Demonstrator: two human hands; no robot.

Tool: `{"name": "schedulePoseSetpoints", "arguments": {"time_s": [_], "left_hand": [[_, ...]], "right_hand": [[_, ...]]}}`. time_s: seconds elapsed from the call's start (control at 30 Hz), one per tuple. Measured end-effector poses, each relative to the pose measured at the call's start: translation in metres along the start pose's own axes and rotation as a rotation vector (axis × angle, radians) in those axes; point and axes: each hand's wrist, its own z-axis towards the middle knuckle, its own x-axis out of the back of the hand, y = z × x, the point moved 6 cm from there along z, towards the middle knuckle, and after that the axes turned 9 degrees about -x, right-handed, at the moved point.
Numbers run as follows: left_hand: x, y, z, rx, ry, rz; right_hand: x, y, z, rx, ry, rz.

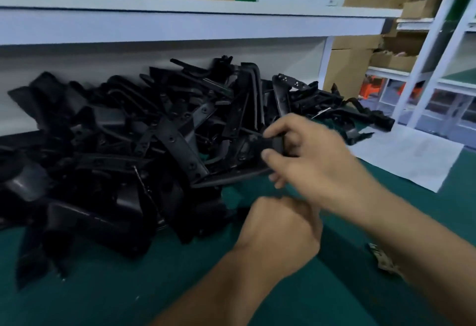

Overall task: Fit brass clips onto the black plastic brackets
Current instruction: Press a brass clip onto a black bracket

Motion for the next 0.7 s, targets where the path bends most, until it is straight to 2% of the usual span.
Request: {"name": "schedulePoseSetpoints", "arguments": {"time_s": [0.07, 0.17, 0.23, 0.27, 0.4, 0.47, 0.57, 0.6, 0.7], "left_hand": [[-0.001, 0.005, 0.003, 0.038, -0.007, -0.121], [0.008, 0.008, 0.009, 0.058, 0.212, -0.156], [0.016, 0.01, 0.011, 0.075, 0.349, -0.181], [0.017, 0.01, 0.012, 0.098, 0.364, -0.185], [0.002, 0.003, 0.013, 0.258, 0.115, -0.216], [0.002, 0.0, 0.011, 0.295, 0.097, -0.249], [-0.001, -0.003, 0.01, 0.341, 0.037, -0.328], [-0.006, -0.002, 0.01, 0.344, -0.007, -0.345], [-0.021, 0.001, 0.008, 0.317, -0.102, -0.391]], "right_hand": [[0.038, 0.009, -0.002, 0.046, 0.061, 0.003], [0.086, 0.029, -0.009, 0.044, 0.173, -0.06], [0.095, 0.04, -0.017, 0.032, 0.07, -0.077], [0.094, 0.045, -0.022, 0.039, -0.001, -0.063], [0.077, 0.049, -0.039, 0.089, -0.251, 0.146], [0.07, 0.051, -0.043, 0.079, -0.376, 0.178], [0.082, 0.067, -0.038, -0.031, -0.367, 0.196], [0.09, 0.077, -0.035, -0.076, -0.324, 0.12], [0.105, 0.11, -0.031, -0.214, -0.293, -0.379]]}}
